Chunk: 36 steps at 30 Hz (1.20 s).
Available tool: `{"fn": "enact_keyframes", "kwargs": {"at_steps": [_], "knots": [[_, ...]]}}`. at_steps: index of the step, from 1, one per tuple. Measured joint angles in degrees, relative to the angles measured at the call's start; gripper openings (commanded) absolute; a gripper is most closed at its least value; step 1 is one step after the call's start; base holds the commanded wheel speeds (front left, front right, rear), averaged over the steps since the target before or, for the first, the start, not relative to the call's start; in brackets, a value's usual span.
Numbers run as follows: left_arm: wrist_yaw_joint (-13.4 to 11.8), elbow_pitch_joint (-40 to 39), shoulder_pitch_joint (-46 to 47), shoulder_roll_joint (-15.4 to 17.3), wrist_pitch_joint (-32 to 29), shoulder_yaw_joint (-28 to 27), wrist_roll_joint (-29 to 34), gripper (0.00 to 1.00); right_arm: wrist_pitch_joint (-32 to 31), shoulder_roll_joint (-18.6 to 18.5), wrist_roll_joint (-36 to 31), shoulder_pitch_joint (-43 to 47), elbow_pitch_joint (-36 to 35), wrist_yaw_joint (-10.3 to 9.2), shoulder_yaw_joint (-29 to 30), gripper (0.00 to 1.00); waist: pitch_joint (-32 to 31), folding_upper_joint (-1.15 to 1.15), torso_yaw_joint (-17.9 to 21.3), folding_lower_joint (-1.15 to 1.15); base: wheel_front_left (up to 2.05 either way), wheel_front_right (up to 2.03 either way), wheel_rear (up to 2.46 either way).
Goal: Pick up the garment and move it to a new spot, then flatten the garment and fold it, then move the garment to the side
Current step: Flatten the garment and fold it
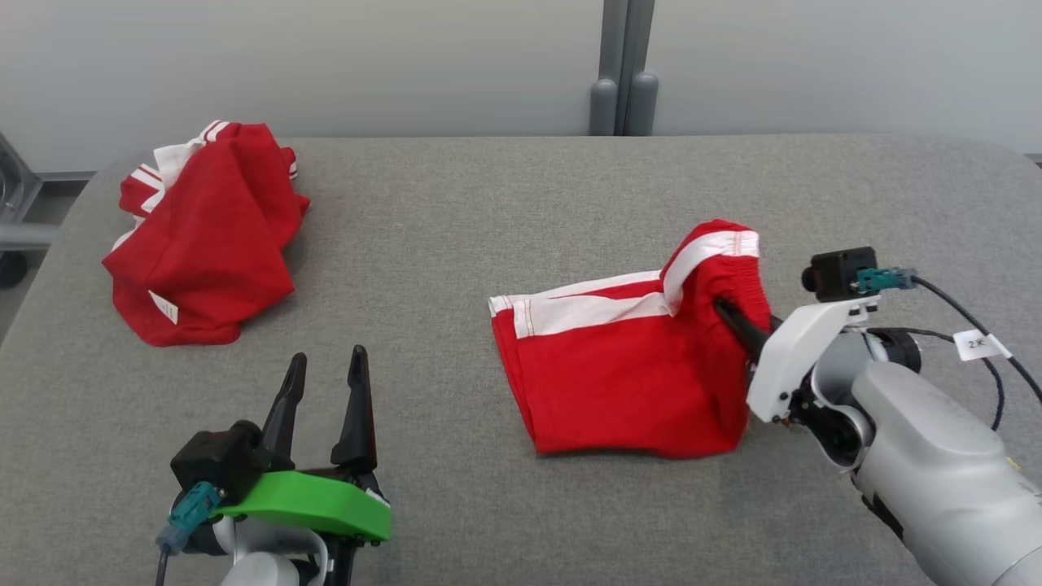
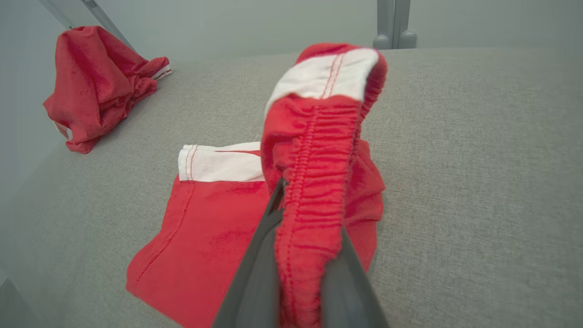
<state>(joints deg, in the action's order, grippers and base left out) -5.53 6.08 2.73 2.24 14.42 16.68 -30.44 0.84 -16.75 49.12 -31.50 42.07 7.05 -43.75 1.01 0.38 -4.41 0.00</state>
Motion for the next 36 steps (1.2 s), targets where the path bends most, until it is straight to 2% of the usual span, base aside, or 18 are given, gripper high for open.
{"fn": "enact_keyframes", "kwargs": {"at_steps": [7,15,17,19,20,27,31,36], "knots": [[-0.02,-0.77,-0.65,0.20,0.00,0.48,-0.66,1.00,-1.54,2.88,-0.96,0.00,-0.89,0.01,-2.91,0.00,-0.89,0.00,-1.91,0.00,0.00,0.00,0.00],[-0.11,-0.92,-1.83,0.25,0.00,2.15,-1.15,1.00,-4.53,5.56,-1.03,0.03,2.52,0.00,-4.16,0.00,-1.79,0.00,-5.59,0.00,0.00,0.00,0.00],[-0.11,-0.91,-1.89,0.30,0.00,2.37,-1.15,1.00,-4.99,5.73,-1.24,0.03,3.67,-0.37,-4.37,0.16,-1.95,0.00,-6.63,0.00,0.00,0.00,0.00],[-0.12,-0.89,-1.93,0.32,0.00,2.58,-1.15,1.00,-5.48,5.72,-1.41,0.03,4.89,-1.10,-4.53,0.47,-2.10,0.00,-7.68,0.00,0.00,0.00,0.00],[-0.12,-0.87,-1.97,0.32,0.00,2.65,-1.15,1.00,-5.48,5.72,-1.46,0.03,5.35,-1.16,-4.52,1.00,-2.17,0.00,-8.18,0.00,0.00,0.00,0.00],[-0.60,-1.09,-3.63,0.45,0.00,0.82,-1.15,1.00,-5.50,8.37,-2.47,-0.64,5.70,-1.09,-5.56,1.00,-2.86,0.00,-10.46,0.00,0.00,0.00,0.00],[-0.63,-1.45,-3.99,0.48,0.00,-0.08,-1.14,1.00,-5.37,9.70,-2.97,-2.57,4.49,-1.01,-6.10,1.00,-3.11,0.00,-9.74,0.00,0.00,0.00,0.00],[-1.08,-2.35,-4.07,0.48,0.00,-0.37,-1.13,1.00,-2.82,8.55,-3.27,-4.77,2.65,-1.00,-4.65,1.00,-3.26,0.00,-8.19,0.00,0.00,0.00,0.00]]}}
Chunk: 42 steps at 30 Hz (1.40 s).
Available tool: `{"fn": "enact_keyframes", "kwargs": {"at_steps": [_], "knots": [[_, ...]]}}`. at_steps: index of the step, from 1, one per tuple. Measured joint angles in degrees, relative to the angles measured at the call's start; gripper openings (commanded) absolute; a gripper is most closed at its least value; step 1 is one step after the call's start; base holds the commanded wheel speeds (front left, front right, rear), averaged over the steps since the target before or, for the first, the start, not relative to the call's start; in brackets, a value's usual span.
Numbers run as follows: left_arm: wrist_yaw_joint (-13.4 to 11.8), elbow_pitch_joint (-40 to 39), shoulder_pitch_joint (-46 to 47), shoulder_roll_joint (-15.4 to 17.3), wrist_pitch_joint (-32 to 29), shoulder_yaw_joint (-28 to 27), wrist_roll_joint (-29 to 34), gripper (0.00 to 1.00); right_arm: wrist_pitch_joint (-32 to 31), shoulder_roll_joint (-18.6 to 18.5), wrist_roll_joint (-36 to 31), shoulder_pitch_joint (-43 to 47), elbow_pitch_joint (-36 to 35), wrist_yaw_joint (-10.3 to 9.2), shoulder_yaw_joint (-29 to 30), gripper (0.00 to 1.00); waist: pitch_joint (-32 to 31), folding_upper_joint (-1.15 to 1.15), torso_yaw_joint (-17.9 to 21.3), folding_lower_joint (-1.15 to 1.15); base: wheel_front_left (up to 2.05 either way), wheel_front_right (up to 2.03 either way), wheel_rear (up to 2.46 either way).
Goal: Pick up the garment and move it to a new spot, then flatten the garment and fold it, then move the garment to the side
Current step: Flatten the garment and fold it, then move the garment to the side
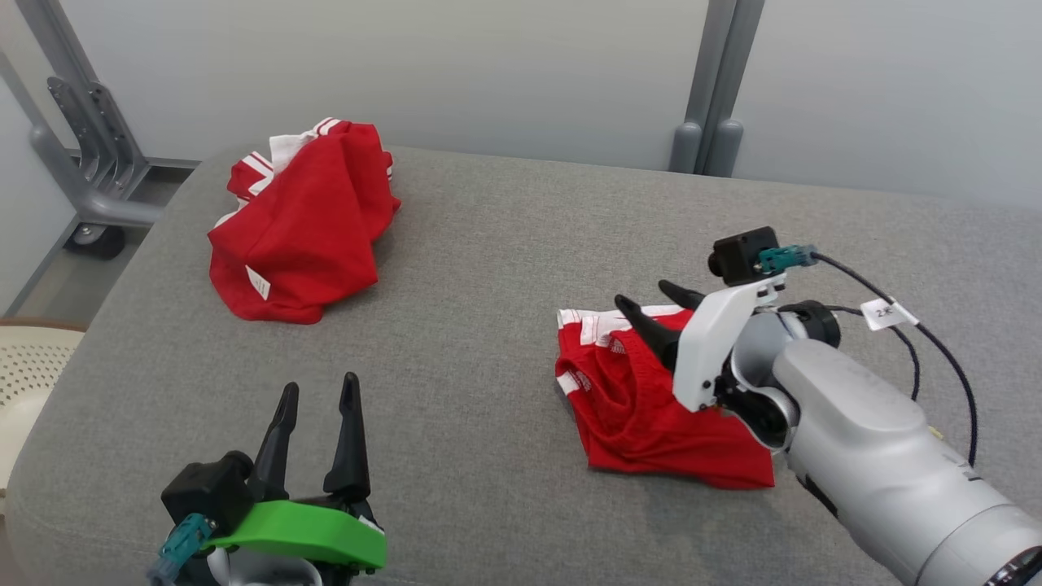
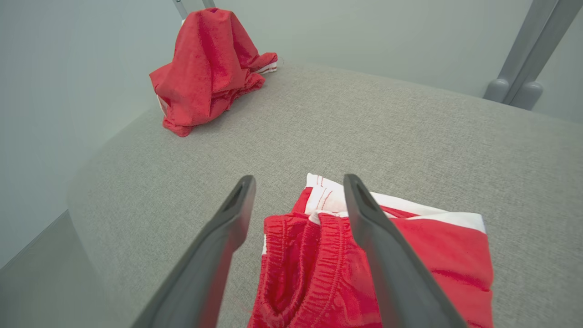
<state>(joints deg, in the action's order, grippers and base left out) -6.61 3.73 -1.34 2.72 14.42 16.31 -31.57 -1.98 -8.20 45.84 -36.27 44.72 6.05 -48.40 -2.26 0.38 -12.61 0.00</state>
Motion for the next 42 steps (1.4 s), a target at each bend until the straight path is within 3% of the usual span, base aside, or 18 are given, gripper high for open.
{"fn": "enact_keyframes", "kwargs": {"at_steps": [10,23,38,40,41,42], "knots": [[-0.04,-1.86,-1.08,0.00,0.00,0.31,0.18,1.00,2.88,-8.12,1.90,2.59,2.40,-0.04,4.35,1.00,0.66,0.00,2.91,0.00,0.00,0.00,0.00],[-0.04,-2.72,-0.94,0.00,0.00,2.22,1.62,1.00,4.04,-7.87,7.76,7.23,4.12,0.26,7.99,1.00,5.38,0.00,2.65,0.00,0.00,0.00,0.00],[-0.07,-2.40,0.57,-0.01,-0.01,1.77,2.57,1.00,2.34,-6.76,11.18,7.36,7.15,0.77,8.86,1.00,8.90,0.00,-2.97,0.00,0.00,0.00,0.00],[-0.07,-2.41,0.58,-0.01,-0.01,1.60,2.57,1.00,2.32,-6.43,11.23,7.28,7.17,1.00,8.87,0.46,9.12,0.00,-3.15,0.00,0.00,0.00,0.00],[-0.07,-2.41,0.58,-0.01,-0.01,1.49,2.58,1.00,2.25,-6.41,11.23,7.23,7.17,1.00,8.87,0.46,9.19,0.00,-3.18,0.00,0.00,0.00,0.00],[-0.07,-2.43,0.58,-0.02,-0.01,1.24,2.58,1.00,2.13,-6.41,11.23,7.11,7.17,1.00,8.76,0.39,9.27,0.00,-3.17,0.00,0.00,0.00,0.00]]}}
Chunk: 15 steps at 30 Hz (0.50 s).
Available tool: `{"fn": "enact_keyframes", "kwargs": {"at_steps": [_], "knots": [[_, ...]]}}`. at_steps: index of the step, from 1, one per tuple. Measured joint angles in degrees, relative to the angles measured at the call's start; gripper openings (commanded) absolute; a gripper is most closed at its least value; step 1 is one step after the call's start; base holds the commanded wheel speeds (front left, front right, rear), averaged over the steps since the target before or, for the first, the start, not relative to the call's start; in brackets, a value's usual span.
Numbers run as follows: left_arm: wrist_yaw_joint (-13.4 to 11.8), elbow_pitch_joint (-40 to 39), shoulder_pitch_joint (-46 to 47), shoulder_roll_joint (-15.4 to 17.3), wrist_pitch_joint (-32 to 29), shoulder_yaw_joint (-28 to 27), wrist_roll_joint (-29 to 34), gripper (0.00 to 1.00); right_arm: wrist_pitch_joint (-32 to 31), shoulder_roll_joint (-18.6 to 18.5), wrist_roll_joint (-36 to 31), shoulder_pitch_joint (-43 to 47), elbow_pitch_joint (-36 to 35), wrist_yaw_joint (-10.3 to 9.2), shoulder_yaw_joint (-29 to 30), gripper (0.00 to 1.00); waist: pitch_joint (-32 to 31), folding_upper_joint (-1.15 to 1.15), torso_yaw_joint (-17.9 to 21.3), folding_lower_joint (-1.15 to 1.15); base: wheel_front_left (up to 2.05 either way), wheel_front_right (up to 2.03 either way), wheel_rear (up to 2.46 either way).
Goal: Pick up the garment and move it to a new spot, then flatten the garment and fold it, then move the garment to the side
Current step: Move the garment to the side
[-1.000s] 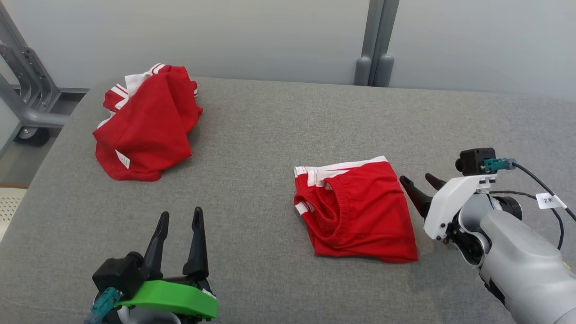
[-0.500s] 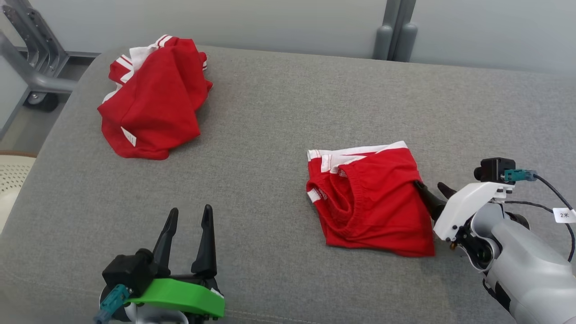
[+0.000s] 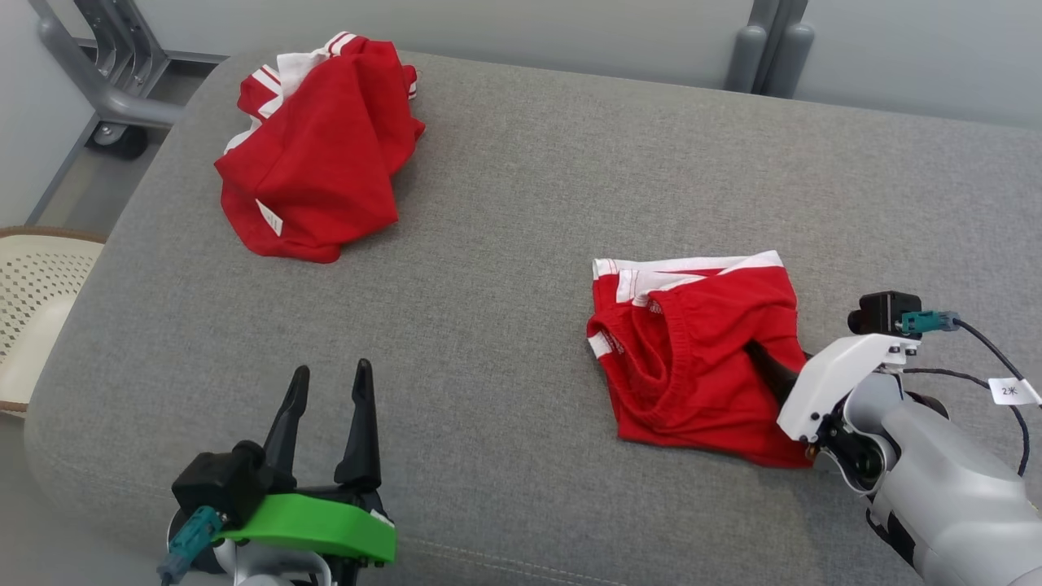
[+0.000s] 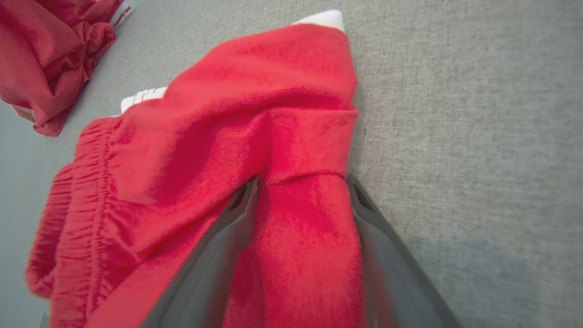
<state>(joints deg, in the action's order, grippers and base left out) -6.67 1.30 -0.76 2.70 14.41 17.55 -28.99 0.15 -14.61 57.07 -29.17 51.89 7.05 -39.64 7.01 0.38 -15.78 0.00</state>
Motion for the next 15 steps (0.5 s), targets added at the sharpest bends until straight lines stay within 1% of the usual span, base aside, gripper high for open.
{"fn": "enact_keyframes", "kwargs": {"at_steps": [1,2,3,9,15], "knots": [[-0.01,-0.09,-0.01,-0.01,0.00,-0.40,0.00,1.00,-0.21,0.03,-0.02,-0.25,-0.01,0.00,-0.32,0.23,0.08,0.00,0.08,0.00,0.00,0.00,0.00],[-0.14,-0.18,-0.01,0.00,0.00,-0.79,0.01,1.00,-0.23,0.09,-0.05,-0.62,-0.03,-0.01,-0.77,0.04,0.16,0.00,0.22,0.00,0.00,0.00,0.00],[-0.15,-0.19,0.00,0.00,0.00,-0.93,0.01,1.00,-0.25,0.10,-0.14,-0.98,-0.04,0.00,-1.15,0.00,0.23,0.00,0.40,0.00,0.00,0.00,0.00],[-0.15,-0.26,-0.01,-0.01,0.00,-1.43,0.01,1.00,-0.20,-0.51,-1.82,-2.49,-0.04,0.01,-2.47,0.00,0.47,0.00,1.98,0.00,0.00,0.00,0.00],[-0.16,-1.12,0.00,-0.01,0.00,-2.10,0.01,1.00,-0.10,-3.83,-3.19,-4.68,0.25,0.01,-2.99,0.00,0.56,0.00,4.41,0.00,0.00,0.00,0.00]]}}
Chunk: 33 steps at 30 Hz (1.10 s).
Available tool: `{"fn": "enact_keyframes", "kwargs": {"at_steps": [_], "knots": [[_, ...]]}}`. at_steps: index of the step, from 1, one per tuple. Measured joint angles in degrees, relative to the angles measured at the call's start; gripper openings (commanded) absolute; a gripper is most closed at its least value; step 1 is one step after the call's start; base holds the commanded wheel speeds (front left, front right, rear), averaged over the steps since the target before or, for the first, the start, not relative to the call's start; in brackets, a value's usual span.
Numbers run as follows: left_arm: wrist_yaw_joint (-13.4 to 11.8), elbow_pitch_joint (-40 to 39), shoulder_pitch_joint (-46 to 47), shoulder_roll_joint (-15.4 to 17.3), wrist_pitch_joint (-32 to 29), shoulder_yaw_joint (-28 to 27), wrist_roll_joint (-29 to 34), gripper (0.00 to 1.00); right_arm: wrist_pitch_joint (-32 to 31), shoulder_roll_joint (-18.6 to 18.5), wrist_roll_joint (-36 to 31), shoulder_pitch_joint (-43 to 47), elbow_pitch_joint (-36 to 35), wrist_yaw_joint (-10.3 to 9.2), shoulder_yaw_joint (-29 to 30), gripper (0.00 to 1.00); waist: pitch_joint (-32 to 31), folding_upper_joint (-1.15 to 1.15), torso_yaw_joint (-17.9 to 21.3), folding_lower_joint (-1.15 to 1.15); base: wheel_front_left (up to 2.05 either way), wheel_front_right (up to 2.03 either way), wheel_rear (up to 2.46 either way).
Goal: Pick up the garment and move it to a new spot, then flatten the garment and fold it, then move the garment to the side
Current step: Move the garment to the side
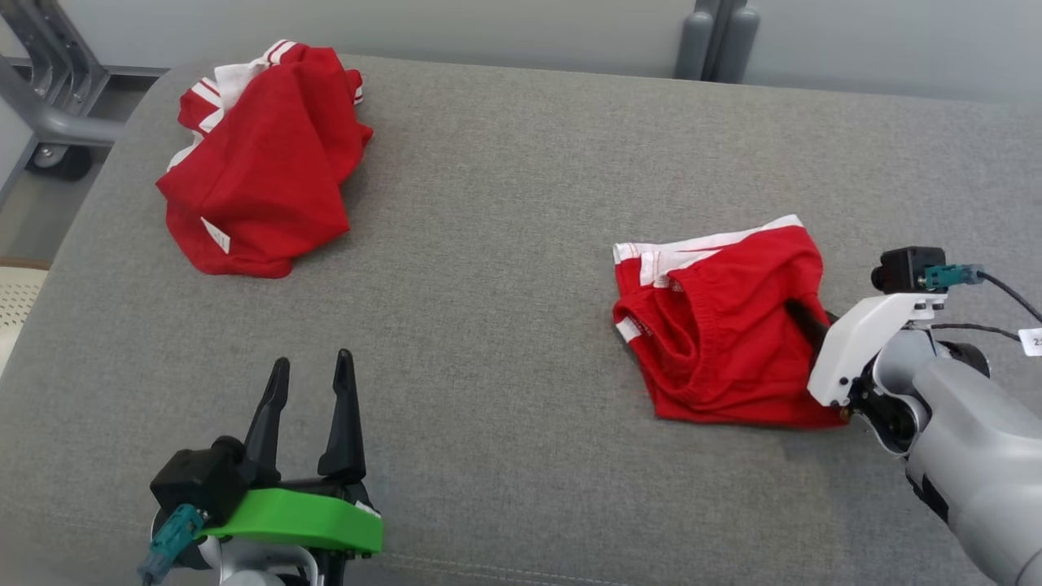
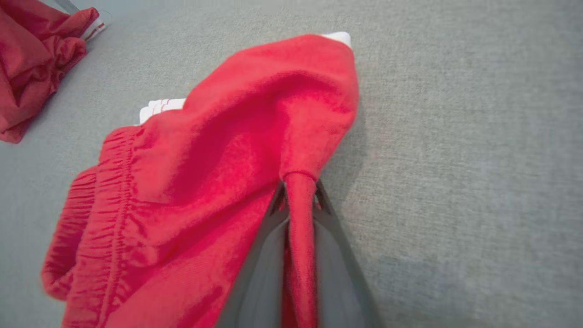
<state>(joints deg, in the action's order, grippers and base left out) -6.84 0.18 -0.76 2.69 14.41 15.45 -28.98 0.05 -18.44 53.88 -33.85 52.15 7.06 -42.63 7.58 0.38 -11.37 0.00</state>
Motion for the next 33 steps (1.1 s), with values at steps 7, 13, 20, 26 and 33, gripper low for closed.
{"fn": "enact_keyframes", "kwargs": {"at_steps": [7,13,20,26,33], "knots": [[0.00,-1.12,0.01,0.00,0.00,-0.13,0.01,1.00,0.08,-3.56,-2.14,-2.83,0.37,0.00,-0.53,0.00,0.33,0.00,2.99,0.00,0.00,0.00,0.00],[0.00,-2.63,0.17,0.03,0.00,-0.12,1.16,1.00,-0.11,-6.14,-4.03,-6.05,0.78,0.00,-1.24,0.00,1.23,0.00,6.25,0.00,0.00,0.00,0.00],[0.00,-4.28,1.33,0.45,-0.57,0.85,2.47,1.00,-1.16,-11.66,-8.93,-11.17,2.11,0.01,-3.70,0.00,3.46,0.00,9.21,0.00,0.00,0.00,0.00],[0.00,-4.86,2.40,1.30,-1.82,1.34,3.04,1.00,-1.69,-14.11,-10.37,-14.78,3.01,0.04,-4.15,0.00,6.07,0.00,10.57,0.00,0.00,0.00,0.00],[0.00,-5.03,3.95,2.01,-3.02,1.81,4.35,1.00,-1.66,-15.34,-12.72,-17.25,4.19,0.01,-4.91,0.00,8.44,0.00,10.90,0.00,0.00,0.00,0.00]]}}
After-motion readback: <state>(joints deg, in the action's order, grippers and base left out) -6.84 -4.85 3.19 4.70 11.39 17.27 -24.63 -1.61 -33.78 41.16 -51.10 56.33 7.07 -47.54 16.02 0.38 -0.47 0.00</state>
